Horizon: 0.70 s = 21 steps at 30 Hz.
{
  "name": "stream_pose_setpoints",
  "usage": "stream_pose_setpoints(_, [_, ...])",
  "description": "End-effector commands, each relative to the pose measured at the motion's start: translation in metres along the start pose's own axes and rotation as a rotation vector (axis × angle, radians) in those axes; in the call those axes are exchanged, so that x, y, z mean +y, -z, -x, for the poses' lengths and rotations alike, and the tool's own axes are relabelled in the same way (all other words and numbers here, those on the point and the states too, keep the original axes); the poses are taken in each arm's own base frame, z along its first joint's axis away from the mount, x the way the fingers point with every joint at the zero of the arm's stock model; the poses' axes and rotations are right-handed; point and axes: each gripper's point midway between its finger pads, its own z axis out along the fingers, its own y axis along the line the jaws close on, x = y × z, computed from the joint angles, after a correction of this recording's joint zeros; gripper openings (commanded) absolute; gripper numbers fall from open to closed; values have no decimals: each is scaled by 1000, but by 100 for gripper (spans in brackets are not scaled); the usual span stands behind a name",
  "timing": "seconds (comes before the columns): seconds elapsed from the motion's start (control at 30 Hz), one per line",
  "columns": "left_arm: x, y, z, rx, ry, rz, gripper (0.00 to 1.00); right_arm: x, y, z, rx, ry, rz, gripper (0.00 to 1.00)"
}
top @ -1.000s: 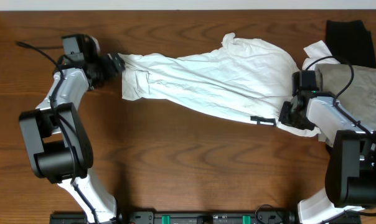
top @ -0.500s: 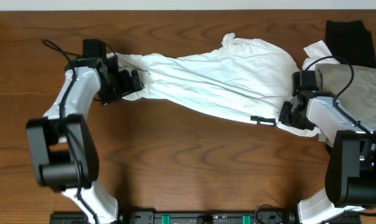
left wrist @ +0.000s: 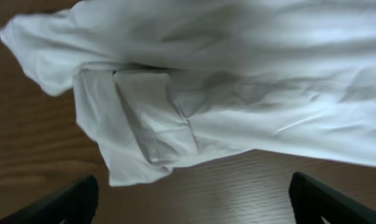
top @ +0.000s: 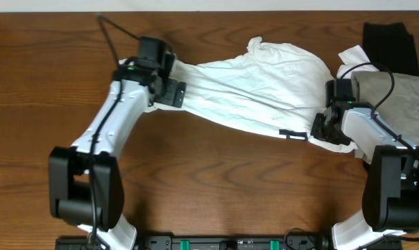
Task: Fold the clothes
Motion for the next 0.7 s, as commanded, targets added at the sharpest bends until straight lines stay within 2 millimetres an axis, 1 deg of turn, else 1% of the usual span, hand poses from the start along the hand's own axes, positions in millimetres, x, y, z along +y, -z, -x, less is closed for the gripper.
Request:
stream_pose_setpoints(0.0, [19, -14, -4, 49, -117, 147, 86, -23, -35, -51, 176, 16, -78, 17])
stream_pose_setpoints(0.1, [23, -28, -6, 67, -124, 177, 66, -22, -35, -51, 175, 18, -78, 17])
stream_pose_setpoints(0.13, [23, -33, -6, 69, -125, 176, 65, -22, -35, -51, 175, 18, -78, 17])
stream_pose_setpoints(0.2, [20, -40, -7, 76, -131, 174, 65, -22, -35, -51, 173, 18, -77, 17])
stream_pose_setpoints(0.27, [17, -43, -6, 75, -137, 175, 65, -22, -35, -51, 173, 18, -77, 17])
stream_pose_setpoints(0.43, [16, -44, 1, 45, -139, 177, 66, -22, -35, -51, 173, 18, -77, 17])
stream_pose_setpoints(0.57, [16, -44, 3, 39, -138, 178, 65, -22, -35, -51, 174, 18, -78, 17])
stream_pose_setpoints(0.67, [13, -44, 3, 39, -143, 176, 62, -22, -35, -51, 174, 18, -78, 17])
